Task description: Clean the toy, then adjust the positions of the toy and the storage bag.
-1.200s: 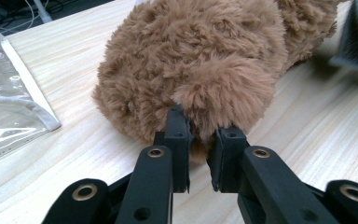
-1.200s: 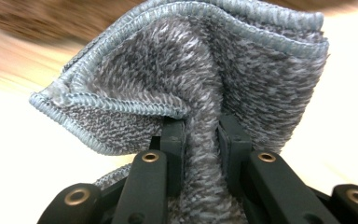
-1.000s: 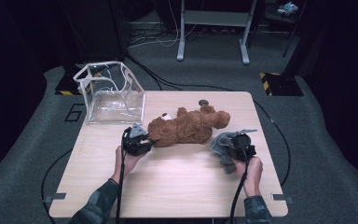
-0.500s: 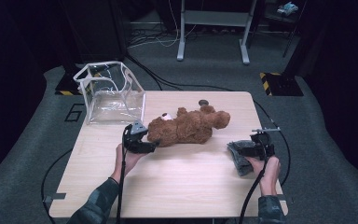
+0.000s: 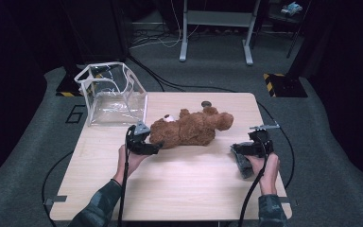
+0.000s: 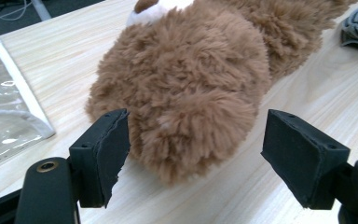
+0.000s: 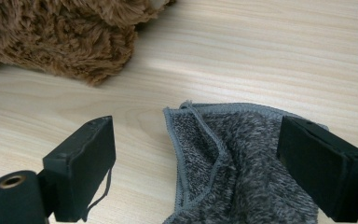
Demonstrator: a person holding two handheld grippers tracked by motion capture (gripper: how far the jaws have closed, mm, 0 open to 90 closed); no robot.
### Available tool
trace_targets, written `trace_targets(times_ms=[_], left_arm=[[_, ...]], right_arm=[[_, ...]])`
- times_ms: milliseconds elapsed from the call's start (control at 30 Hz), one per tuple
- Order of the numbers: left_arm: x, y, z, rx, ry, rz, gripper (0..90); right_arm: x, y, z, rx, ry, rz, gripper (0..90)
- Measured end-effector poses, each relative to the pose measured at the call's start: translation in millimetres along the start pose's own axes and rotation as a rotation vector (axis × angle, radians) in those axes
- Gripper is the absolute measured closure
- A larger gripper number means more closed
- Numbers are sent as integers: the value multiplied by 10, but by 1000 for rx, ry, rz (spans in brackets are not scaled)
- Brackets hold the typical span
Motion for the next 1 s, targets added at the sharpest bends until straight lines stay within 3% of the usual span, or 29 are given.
trace_targets(times_ms=[333, 433, 700, 1000], left_arm=[[-37, -29, -35, 3, 13, -10, 186], [-37, -56, -81, 4, -3, -17, 173], [-81, -175, -268, -34, -16, -4, 154], [-366, -450, -553, -100, 7, 45, 141]], right_arm=[[-23, 19, -62, 13, -24, -24, 97], [-23, 24, -85, 14, -35, -25, 95], [-70, 91, -207, 26, -52, -60, 79], [-197, 201, -377, 45, -51, -92, 62]])
Point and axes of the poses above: each handheld gripper's, and its own axes: x roughly backward along the jaws, z roughly out of its underside, y roughly to its left, the point moved 2 cm from there along -x, roughly forward along the jaws, and after that the axes turned 6 degrees about -y, right-handed, at the moved point
